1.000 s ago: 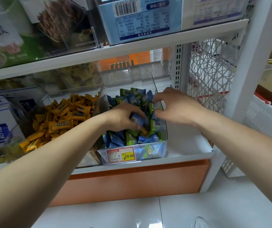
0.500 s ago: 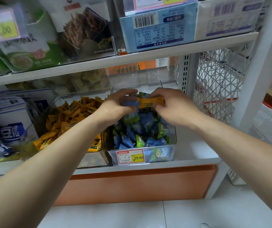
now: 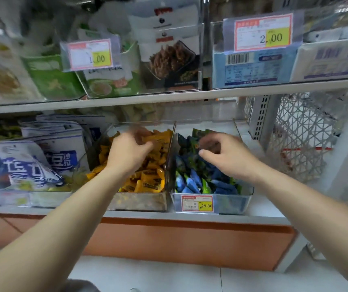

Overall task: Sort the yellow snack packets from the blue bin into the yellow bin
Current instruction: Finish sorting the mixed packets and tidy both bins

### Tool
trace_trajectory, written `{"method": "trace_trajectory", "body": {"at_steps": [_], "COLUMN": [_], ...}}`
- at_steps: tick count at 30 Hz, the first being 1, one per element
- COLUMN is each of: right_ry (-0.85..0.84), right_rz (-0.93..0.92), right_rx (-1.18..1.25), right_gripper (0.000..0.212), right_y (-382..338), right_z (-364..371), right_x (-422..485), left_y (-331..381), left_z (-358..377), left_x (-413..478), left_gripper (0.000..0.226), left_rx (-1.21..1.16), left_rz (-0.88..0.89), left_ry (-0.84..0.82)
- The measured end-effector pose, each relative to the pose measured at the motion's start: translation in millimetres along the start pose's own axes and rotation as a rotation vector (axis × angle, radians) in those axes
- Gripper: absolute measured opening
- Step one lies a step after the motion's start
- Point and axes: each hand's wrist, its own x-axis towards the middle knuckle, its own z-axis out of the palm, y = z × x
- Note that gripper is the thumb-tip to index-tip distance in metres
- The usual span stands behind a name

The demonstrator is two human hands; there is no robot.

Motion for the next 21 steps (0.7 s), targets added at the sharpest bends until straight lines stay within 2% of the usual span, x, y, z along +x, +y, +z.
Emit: {"method": "trace_trajectory", "body": {"at_steps": [3,5,7,10,12,15,21], "right_ry": [-0.232,-0.426,-0.59,-0.728,-0.752,-0.651,-0.463], "right_rz": [-0.087,-0.147,-0.132,-0.072,-0.057,-0.105,-0.114], "right_rx": [-0.145,-0.2,-0.259,-0.393,-0.547,-0.804,-0.842], "right_gripper": [0.028,0.028,0.03,0.044,0.048,0.044,0.043], "right_y": [-1,-2,-2,2,8,17,20], "right_z": [18,32,47,58,59,51,32], "right_x": [-1,1,6,18,26,33,41], "left_y": [-27,-28,-23,-14,-15,-18,-21], "left_z": [-7,-3,7,26,36,42,41], "left_x": [-12,-21,-29,-42,-46,-48,-44], "left_gripper": [0.051,0.049,0.05,0.057,0.051,0.046,0.053], "left_rx": [0.185,0.127,0.074,0.118,0.148,0.131,0.082], "left_rz": [-0.001,0.045,0.114,0.169,0.155,0.11,0.114], "left_ry": [-0.081,-0.089,-0.133,-0.235,-0.224,-0.2,-0.226]}}
